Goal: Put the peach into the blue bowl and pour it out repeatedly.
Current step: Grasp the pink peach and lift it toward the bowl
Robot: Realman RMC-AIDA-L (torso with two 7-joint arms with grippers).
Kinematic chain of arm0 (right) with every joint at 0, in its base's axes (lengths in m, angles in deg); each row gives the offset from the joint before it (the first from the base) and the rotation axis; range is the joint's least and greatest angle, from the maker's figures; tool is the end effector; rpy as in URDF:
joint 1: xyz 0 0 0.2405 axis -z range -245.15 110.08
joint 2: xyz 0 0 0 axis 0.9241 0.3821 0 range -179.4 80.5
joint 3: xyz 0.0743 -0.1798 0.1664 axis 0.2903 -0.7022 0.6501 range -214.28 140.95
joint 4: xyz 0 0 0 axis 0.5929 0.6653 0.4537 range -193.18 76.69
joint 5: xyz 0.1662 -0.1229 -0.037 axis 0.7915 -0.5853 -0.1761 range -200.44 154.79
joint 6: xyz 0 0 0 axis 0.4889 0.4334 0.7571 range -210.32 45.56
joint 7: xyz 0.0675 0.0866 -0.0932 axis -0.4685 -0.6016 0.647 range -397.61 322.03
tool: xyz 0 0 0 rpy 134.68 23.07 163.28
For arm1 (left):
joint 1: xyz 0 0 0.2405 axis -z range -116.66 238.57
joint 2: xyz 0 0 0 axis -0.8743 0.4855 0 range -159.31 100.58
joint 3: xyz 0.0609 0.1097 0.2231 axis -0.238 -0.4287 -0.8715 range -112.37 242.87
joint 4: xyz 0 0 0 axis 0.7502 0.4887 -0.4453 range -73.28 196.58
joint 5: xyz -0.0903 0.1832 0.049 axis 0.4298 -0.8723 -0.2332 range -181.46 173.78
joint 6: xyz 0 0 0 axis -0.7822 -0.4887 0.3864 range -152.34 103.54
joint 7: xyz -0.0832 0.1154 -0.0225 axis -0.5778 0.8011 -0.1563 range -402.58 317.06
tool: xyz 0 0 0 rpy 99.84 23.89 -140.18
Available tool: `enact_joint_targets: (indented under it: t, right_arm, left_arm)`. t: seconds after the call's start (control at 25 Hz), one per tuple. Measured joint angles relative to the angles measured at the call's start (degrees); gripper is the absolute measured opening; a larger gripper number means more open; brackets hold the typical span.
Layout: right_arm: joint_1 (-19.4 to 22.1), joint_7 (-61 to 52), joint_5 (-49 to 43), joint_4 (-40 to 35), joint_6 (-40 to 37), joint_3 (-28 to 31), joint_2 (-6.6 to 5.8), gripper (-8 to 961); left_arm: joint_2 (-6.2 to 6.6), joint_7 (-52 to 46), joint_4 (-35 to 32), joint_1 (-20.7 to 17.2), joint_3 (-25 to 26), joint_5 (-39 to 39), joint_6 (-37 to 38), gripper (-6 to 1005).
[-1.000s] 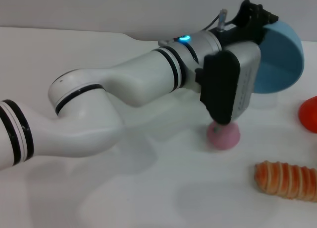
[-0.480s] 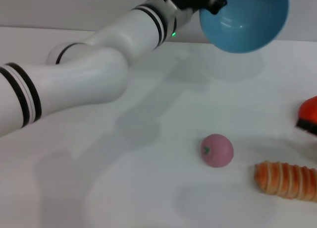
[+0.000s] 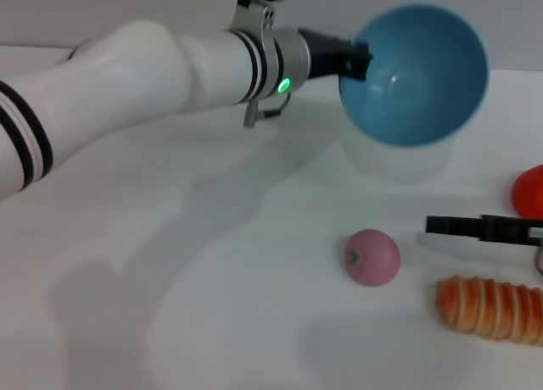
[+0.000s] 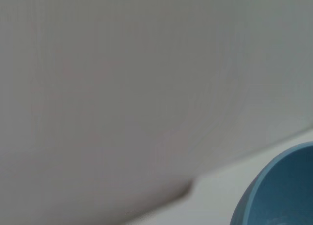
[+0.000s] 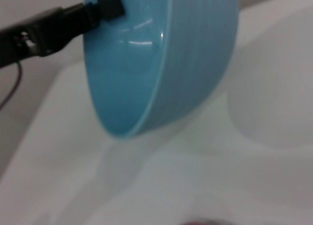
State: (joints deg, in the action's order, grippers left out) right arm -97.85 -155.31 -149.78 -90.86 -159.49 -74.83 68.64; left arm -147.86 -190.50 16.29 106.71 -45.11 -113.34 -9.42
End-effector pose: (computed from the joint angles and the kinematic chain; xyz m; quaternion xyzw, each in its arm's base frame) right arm 0.3126 0.3274 -0.0175 -0.8015 0.5639 0.1604 0.1177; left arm -0.1218 0.4297 -0.1052 -0.8797 -0.3144 -0.1473 0.3248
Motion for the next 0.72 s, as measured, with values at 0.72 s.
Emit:
enact_joint_targets:
  t: [0.72]
  right_arm:
    - [-9.9, 0.0, -3.1, 11.7, 11.3, -8.3, 1.02, 516]
  left_arm:
    - [-0.26, 0.2, 0.0, -1.9, -1.4, 5.8, 1.8, -1]
